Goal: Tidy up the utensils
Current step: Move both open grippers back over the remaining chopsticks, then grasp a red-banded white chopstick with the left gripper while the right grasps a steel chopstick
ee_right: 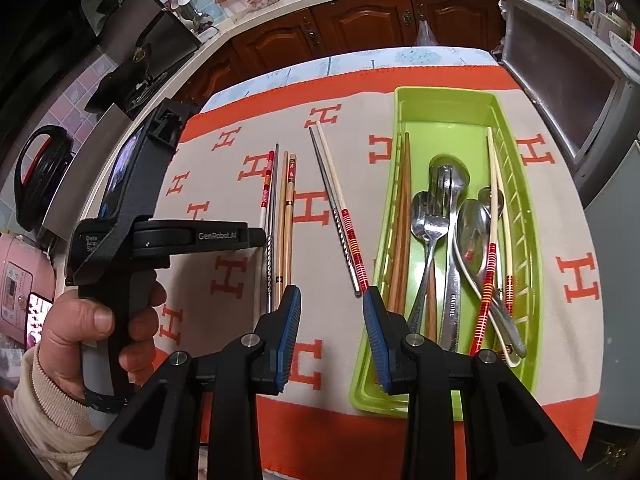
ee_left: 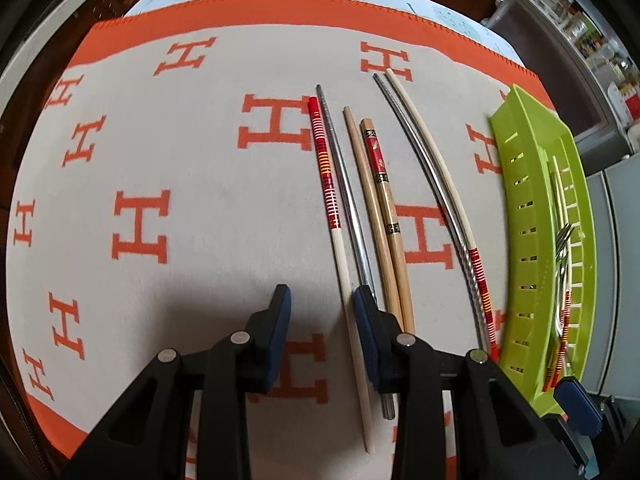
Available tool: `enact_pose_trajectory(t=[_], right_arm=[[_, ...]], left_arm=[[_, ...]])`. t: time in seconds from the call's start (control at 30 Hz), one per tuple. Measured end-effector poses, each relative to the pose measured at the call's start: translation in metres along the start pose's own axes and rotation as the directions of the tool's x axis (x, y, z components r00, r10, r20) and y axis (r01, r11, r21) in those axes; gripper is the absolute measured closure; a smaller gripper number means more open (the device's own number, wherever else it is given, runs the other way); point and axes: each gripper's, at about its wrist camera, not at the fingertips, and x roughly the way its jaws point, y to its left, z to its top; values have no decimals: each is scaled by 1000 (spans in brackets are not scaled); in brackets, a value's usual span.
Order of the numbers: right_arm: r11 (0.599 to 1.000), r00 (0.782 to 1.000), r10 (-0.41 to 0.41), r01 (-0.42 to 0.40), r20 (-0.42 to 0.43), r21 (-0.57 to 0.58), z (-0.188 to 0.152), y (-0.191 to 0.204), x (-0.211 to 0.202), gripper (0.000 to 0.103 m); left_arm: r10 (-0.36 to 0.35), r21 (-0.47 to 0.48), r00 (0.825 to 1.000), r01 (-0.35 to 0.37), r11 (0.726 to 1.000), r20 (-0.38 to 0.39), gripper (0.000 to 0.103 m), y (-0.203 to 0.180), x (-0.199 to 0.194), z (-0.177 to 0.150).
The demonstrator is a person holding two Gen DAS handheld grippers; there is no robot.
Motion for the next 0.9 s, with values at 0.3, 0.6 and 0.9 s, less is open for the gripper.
enact_pose_trajectory(t=[0.3,0.6,0.9], right_arm=[[1000,999,27,-27,-26,-13,6,12,11,70],[994,991,99,-103,-86,-45,43,47,48,70],[993,963,116,-117,-243,12,82,71,115,75]], left_arm=[[-24,8,999,24,1000,28,100,9,-1,1],[-58,-58,998,60,997,22,100,65,-6,-17],[-111,-87,993,113,990,25,99,81,-2,-18]])
